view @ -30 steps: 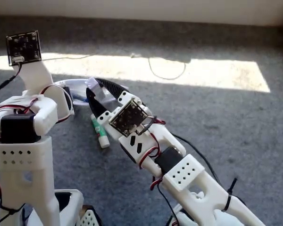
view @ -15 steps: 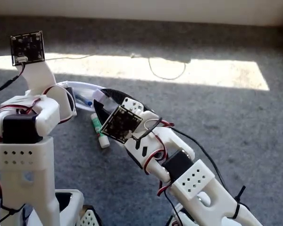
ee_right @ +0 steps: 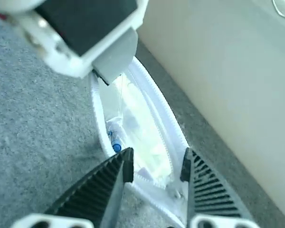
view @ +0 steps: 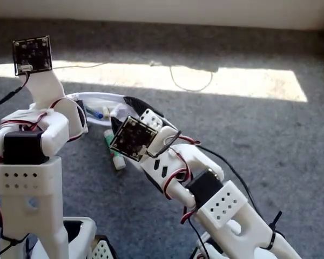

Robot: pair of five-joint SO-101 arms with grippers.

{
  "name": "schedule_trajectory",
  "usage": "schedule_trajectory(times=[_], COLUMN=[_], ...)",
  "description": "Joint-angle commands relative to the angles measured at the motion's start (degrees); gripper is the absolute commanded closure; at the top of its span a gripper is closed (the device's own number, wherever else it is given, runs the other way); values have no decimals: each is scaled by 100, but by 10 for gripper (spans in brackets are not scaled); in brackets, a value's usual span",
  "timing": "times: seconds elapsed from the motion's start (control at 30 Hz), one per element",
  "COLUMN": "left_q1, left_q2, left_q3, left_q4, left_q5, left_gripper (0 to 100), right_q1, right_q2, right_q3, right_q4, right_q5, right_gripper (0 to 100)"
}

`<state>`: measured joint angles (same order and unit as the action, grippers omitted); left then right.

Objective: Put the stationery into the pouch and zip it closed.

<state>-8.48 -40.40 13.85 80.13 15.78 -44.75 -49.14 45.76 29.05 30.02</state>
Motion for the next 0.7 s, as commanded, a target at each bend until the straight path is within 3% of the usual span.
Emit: schedule_trajectory(times=[0.0, 0.27, 0.67], left_q1=[-13, -699, -1868], left_q2=[-22, -57, -66], left_q3=[-171, -189, -233], left_q4=[-9, -44, -44], left_q5=[9, 9, 18], left_gripper=[994, 994, 994], right_q1=[101, 92, -171], right_q2=[40, 84, 110], right_q3=[-769, -1191, -1130], right_q4=[813, 1824, 2053], right_q5=[53, -1301, -2629], right_gripper=[822, 822, 822])
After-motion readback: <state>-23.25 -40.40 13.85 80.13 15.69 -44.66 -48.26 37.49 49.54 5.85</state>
